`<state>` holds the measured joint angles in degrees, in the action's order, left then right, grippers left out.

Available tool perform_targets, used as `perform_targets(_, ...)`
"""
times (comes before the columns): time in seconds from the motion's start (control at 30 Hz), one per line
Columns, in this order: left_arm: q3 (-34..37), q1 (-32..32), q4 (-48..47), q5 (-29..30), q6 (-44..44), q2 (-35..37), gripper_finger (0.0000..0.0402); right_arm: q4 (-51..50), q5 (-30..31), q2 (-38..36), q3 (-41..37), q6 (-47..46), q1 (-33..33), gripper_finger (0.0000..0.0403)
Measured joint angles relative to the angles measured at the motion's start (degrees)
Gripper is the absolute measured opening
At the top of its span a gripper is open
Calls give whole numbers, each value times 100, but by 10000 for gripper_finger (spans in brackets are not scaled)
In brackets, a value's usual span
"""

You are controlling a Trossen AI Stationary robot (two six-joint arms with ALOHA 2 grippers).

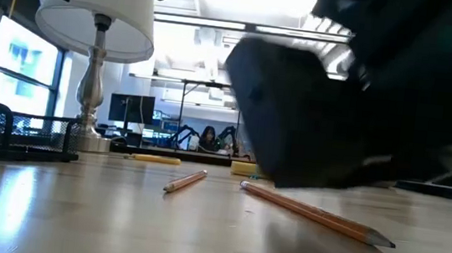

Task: Pick and place office supplies into organizer
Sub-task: Put the right yellow pencil into the black desk organizer

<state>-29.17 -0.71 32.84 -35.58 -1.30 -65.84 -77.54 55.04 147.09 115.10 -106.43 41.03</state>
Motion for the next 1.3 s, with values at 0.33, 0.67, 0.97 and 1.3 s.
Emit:
perform_targets(0.33, 0, -2, 1, 72, -46, 0, 12, 115, -450, -24, -60, 302, -182, 125)
perform_targets(0.67, 4, -1, -214, 72, 263, -2, 12, 98, -455, -28, -145, 48, -192, 16)
perform_targets(0.97, 4, -2, -306, 71, 370, -2, 12, -1298, 331, -604, -181, -650, -192, 12)
perform_targets(1.3, 4, -2, -213, 577, 608, -2, 12, -1253, 2248, -2040, -328, 807, -184, 10)
